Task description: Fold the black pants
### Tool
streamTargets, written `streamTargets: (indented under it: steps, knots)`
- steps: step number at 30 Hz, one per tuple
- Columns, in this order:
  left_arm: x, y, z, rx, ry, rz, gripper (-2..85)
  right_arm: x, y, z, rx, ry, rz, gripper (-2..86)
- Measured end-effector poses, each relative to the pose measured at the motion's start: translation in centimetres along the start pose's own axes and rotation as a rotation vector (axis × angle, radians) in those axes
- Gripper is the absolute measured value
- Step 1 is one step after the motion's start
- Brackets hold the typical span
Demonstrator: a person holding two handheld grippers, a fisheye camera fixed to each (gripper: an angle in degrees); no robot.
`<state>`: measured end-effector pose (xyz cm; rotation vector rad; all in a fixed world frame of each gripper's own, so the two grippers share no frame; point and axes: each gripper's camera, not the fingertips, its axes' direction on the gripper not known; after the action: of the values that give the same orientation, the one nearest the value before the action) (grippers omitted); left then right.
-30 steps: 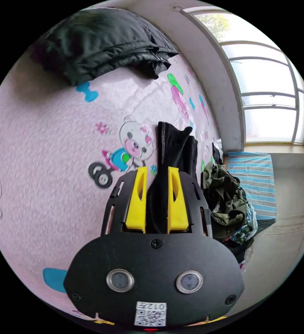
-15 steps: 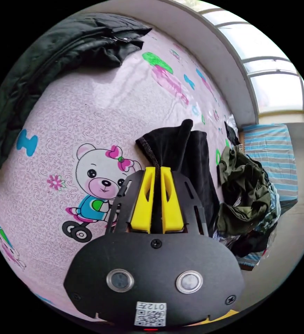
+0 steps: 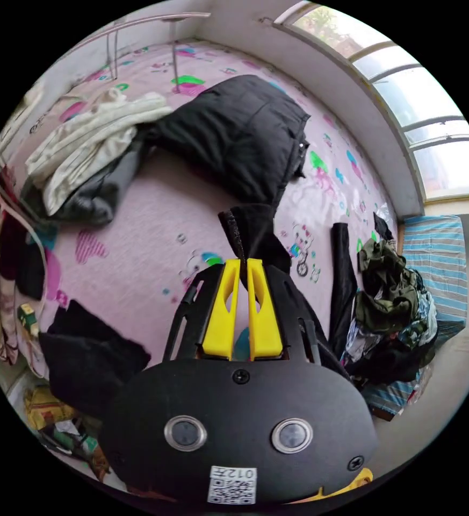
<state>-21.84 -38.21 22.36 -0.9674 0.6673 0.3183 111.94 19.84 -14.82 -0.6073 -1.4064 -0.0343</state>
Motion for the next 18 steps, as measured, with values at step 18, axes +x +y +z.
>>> streamTargets:
  steps: [18]
  knots:
    - [-9.2, 14.9, -8.9, 0.121, 0.199, 0.126, 0.7, -15.3, 5.4, 6.8, -0.041, 0.011, -0.207, 1.4]
